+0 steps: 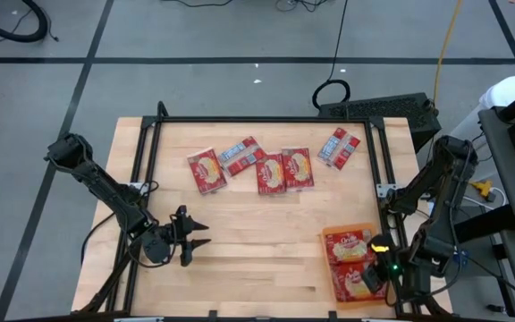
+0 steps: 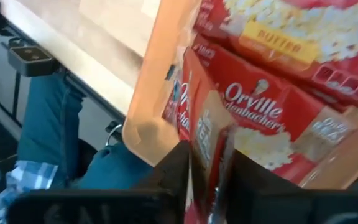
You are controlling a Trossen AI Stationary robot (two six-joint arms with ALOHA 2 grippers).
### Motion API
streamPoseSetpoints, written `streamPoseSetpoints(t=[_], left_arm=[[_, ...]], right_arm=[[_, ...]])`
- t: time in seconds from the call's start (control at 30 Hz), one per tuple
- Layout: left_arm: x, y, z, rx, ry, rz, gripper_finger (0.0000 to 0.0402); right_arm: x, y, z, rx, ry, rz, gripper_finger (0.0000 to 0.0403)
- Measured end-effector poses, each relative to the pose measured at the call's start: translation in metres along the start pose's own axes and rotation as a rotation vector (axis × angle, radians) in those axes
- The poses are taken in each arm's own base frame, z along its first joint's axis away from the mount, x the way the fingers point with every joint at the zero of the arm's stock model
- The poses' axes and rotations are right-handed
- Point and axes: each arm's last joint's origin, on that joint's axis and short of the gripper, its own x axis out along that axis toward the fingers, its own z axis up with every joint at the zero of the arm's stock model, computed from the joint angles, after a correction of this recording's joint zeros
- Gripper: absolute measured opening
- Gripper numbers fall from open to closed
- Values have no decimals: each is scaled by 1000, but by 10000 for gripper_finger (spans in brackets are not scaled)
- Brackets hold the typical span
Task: Sort popcorn bags into baskets
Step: Put the popcorn pack into the orange bin
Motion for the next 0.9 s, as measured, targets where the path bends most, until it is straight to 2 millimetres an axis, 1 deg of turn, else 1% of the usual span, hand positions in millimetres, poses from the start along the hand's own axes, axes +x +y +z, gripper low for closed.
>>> streamPoseSetpoints(t=[0.13,0.27,0.33,0.47,0.63,0.9], left_arm=[[0,0,0,0,0,0,189],[1,1,1,-4,-1,6,180],[2,2,1,-7,-3,11,177],[3,3,2,-17,-4,19,175],[4,4,3,-23,-6,26,183],[6,6,5,-22,-9,40,201]], right_arm=[[0,0,-2,8,44,-21,101],[0,-1,-2,28,85,-62,118],[1,-1,0,38,100,-84,120],[4,-3,5,61,134,-195,120],[10,-2,7,78,188,-284,120],[15,3,14,143,236,-344,121]])
